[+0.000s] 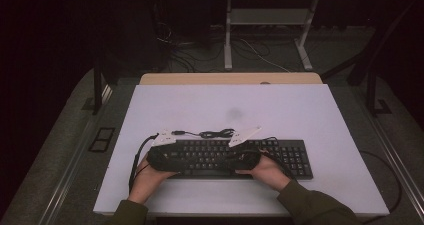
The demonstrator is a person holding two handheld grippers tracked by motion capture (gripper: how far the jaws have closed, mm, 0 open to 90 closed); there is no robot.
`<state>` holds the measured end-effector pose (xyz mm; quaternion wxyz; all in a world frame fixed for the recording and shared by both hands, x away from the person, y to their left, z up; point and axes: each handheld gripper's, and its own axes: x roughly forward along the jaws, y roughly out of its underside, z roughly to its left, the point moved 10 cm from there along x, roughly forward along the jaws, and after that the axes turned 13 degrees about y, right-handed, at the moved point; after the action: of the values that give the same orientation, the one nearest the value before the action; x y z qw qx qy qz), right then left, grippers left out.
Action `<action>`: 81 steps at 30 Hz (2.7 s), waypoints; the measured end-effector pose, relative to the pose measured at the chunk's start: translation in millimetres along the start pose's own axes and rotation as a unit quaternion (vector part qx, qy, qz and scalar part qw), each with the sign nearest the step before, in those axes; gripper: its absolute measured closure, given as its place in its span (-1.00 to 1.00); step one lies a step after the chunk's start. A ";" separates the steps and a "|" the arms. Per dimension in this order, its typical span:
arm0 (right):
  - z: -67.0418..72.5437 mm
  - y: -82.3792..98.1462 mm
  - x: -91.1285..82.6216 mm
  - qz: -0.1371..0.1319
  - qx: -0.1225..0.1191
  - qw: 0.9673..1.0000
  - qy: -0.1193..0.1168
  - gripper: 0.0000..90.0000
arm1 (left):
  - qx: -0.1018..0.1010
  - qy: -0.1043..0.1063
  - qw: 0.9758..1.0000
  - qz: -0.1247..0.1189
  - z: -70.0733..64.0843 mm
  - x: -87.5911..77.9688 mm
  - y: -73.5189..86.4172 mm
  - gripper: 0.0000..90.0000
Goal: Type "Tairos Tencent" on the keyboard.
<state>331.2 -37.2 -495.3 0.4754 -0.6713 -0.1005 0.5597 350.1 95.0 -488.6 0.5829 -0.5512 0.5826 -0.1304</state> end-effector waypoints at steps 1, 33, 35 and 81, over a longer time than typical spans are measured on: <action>0.7 0.1 0.7 0.002 0.000 1.000 0.000 0.99 | 0.000 0.000 1.000 0.000 0.0 0.0 0.0 -0.47; 1.9 2.5 5.7 0.011 -0.005 1.000 0.006 0.93 | 0.004 -0.003 1.000 -0.002 1.4 -1.3 -0.6 -0.47; 1.3 1.9 4.6 0.009 -0.002 1.000 0.007 0.90 | 0.003 -0.003 1.000 -0.004 1.1 -1.4 -1.1 -0.47; -32.8 -0.4 -9.0 -0.020 0.015 0.998 0.065 -0.35 | 0.012 0.030 0.999 0.023 -12.2 35.6 -14.6 0.97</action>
<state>356.0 -60.2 -491.7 0.5024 -0.6966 -0.0743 0.5068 357.4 55.4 -492.6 0.5749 -0.5261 0.6108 -0.1404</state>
